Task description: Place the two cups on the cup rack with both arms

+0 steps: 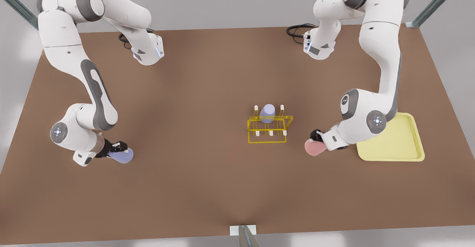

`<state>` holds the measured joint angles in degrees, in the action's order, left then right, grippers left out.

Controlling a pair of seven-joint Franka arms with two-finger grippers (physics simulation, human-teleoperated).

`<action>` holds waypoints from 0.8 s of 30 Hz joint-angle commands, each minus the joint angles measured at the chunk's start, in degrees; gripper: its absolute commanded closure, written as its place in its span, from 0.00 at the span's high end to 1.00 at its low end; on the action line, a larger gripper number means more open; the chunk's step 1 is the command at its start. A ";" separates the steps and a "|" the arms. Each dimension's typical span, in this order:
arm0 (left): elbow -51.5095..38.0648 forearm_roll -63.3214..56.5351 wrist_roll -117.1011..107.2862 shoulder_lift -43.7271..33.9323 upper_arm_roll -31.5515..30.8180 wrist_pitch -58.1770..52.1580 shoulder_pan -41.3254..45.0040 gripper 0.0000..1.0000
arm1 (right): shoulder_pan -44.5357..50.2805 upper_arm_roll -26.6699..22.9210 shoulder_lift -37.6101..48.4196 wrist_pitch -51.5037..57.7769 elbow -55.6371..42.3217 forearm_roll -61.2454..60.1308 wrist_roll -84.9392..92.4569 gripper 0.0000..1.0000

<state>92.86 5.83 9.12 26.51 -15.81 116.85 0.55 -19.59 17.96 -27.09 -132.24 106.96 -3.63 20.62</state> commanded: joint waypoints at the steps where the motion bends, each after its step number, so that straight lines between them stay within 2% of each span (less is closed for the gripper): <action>1: -0.40 1.29 -44.01 0.12 -0.18 -2.41 3.31 0.87 | 0.08 3.75 0.46 2.78 -0.35 -1.47 -9.28 0.85; 5: -0.40 1.38 -49.73 -0.05 -1.32 -2.41 5.77 0.87 | 0.78 13.95 -0.59 2.78 -3.51 -1.38 -22.20 0.85; 10: -0.14 1.29 -50.17 0.12 -1.41 -4.78 5.86 0.87 | 9.39 14.04 -2.88 2.34 -9.67 -1.73 -29.50 0.85; 11: 0.21 1.20 -50.17 -0.05 -1.59 -6.54 5.95 0.87 | 11.67 13.95 -2.88 2.25 -10.89 -5.77 -29.58 0.85; 13: 0.30 0.94 -50.60 -0.05 -1.68 -6.72 6.92 0.87 | 15.10 13.95 -3.84 2.25 -14.41 -6.13 -34.50 0.85; 16: 0.30 0.94 -52.19 0.12 -2.29 -6.63 7.80 0.87 | 19.32 13.95 -8.59 2.52 -21.53 -5.95 -40.66 0.85; 17: 0.30 0.85 -52.19 0.30 -2.29 -6.54 7.80 1.00 | 20.55 13.95 -9.29 2.08 -22.58 -6.13 -41.01 0.85; 24: 2.32 -0.11 -52.19 1.00 -2.29 -7.33 7.80 1.00 | 28.46 13.60 -17.99 -1.88 -32.87 -5.86 -46.99 0.85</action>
<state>94.85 4.84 -30.49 27.57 -18.12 110.65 8.38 8.21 31.63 -44.40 -131.99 75.07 -9.54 -6.69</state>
